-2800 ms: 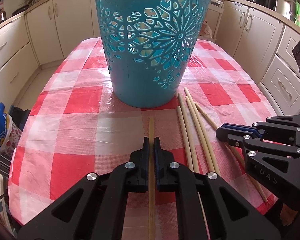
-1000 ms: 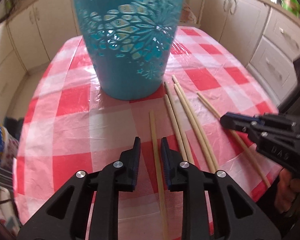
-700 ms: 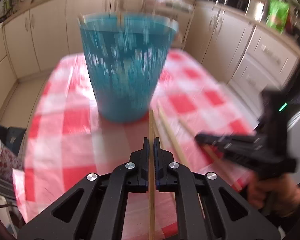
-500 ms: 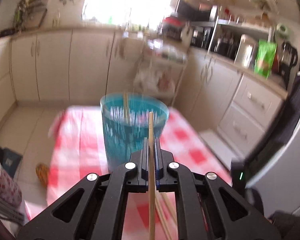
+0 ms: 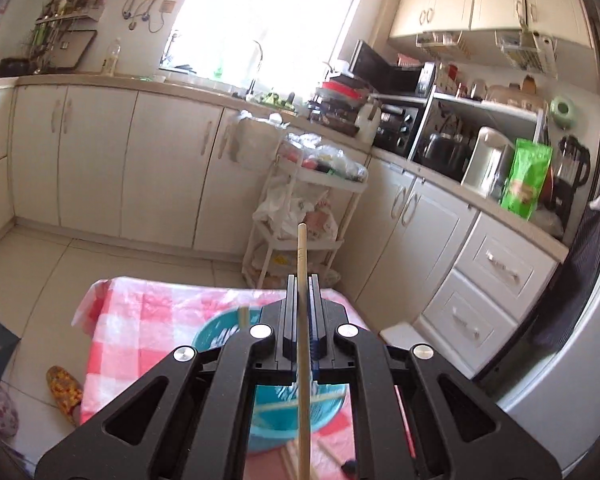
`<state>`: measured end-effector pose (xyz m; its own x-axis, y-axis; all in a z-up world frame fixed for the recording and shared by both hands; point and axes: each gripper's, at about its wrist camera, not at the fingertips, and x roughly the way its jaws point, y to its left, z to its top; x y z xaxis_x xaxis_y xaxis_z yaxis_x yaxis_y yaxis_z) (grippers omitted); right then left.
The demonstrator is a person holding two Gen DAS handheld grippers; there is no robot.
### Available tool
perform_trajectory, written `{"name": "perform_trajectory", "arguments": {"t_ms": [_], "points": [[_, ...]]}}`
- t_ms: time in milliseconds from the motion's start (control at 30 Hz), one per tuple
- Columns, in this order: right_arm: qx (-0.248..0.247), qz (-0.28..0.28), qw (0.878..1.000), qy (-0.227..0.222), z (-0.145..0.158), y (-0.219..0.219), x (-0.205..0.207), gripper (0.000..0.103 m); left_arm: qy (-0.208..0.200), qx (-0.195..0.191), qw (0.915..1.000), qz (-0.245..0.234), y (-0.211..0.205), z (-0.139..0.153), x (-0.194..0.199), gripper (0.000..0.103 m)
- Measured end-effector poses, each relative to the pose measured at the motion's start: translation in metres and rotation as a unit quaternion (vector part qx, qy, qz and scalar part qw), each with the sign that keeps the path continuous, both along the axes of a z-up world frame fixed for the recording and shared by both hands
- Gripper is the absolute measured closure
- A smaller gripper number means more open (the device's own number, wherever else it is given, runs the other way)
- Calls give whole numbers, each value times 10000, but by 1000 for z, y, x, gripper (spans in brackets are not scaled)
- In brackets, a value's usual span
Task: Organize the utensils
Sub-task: 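Lower the stick into the teal basket and open the left tool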
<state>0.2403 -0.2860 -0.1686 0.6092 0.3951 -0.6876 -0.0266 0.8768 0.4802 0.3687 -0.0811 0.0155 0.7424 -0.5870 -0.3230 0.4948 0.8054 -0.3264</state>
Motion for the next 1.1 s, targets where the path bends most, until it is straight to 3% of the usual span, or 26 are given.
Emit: {"name": "perform_trajectory", "arguments": {"t_ms": [133, 200, 367, 567, 800, 900, 1100], "points": [[-5, 10, 10000, -3, 0, 0, 1, 97, -408, -378, 9981, 275, -7, 10, 24, 98], [-3, 9, 10000, -3, 0, 0, 2, 97, -504, -354, 9972, 426, -12, 10, 38, 98], [9, 9, 10000, -3, 0, 0, 2, 97, -374, -91, 9975, 589, -27, -5, 61, 98], [42, -16, 10000, 2, 0, 1, 4, 97, -68, 52, 9994, 340, -30, -21, 70, 98], [42, -48, 10000, -1, 0, 2, 4, 97, 28, -29, 9997, 232, -17, -32, 64, 98], [46, -52, 10000, -17, 1, 3, 1, 97, 50, 137, 9995, 266, -12, -34, 55, 98], [96, -200, 9988, -432, 25, -1, -12, 97, 216, 349, 9985, 370, 9, -43, 31, 97]]}}
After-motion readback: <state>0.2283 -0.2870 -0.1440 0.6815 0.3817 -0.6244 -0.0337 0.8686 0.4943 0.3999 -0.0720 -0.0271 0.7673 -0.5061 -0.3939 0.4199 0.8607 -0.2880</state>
